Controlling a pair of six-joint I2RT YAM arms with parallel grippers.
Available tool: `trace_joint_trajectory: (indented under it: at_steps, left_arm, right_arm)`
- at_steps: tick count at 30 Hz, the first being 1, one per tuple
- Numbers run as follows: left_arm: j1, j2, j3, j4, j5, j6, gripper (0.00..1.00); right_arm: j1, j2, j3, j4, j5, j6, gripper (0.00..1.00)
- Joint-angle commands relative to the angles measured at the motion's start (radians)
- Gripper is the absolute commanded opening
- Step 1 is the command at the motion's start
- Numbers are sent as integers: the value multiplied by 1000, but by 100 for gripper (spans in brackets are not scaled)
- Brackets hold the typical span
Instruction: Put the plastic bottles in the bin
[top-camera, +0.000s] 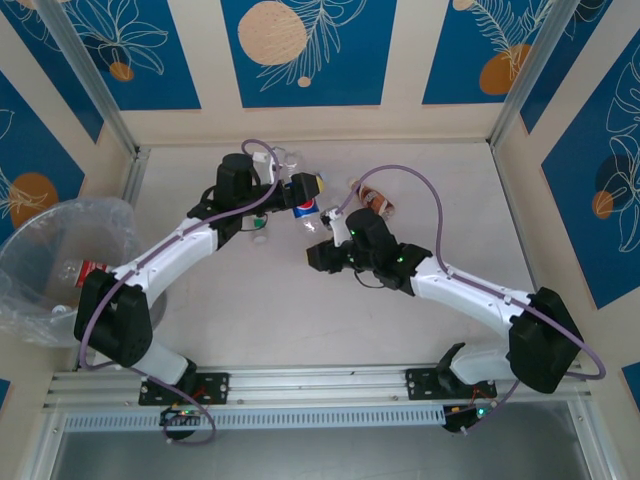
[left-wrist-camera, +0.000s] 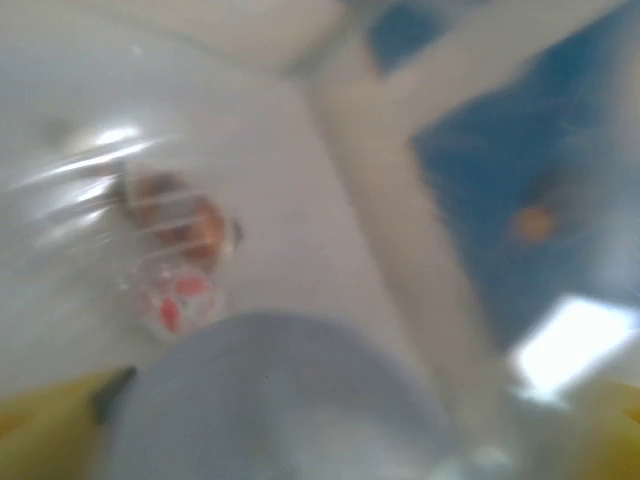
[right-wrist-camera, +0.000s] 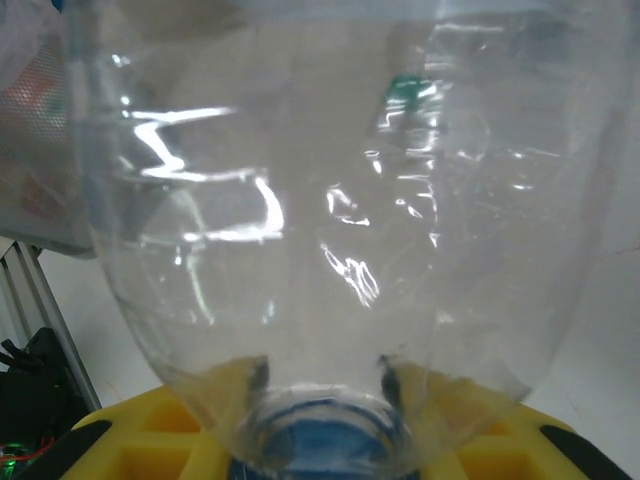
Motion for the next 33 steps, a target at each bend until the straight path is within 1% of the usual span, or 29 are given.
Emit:
trace_joint_trajectory:
  at_steps: [1,7,15,22,24,26,28,30,33]
  left_arm:
    - [-19,-45,-15,45,19,49,92]
    - [-19,-37,-2,7,14,59,74]
    - [-20,-32,9,-24,-9,61,65]
    - [-20,-25,18,-41,-8,61,61]
    - [-18,-21,23,-40,-1,55,59]
    - [-20,-20,24,-42,-11,55,58]
    - [-20,-23,27,-61,-35,62,57]
    - [-18,-22,47,-116,-70,76,57]
    - [-18,-4,78,-169,-83,80,57]
  right_arm:
    - [17,10,36,60,-38,-14,28]
    - [22,23,48,61,-38,-37,28]
    - [31,25,57,46,-8,-49,35]
    - [31,23,53,41,11,-48,39]
    - [31,24,55,34,16,-48,42]
    - [31,21,54,31,20,-48,48]
    - [31,16,54,18,21,-54,59]
    - [31,2,48,4,27,-72,68]
    - [29,-28,37,-27,39,-103,81]
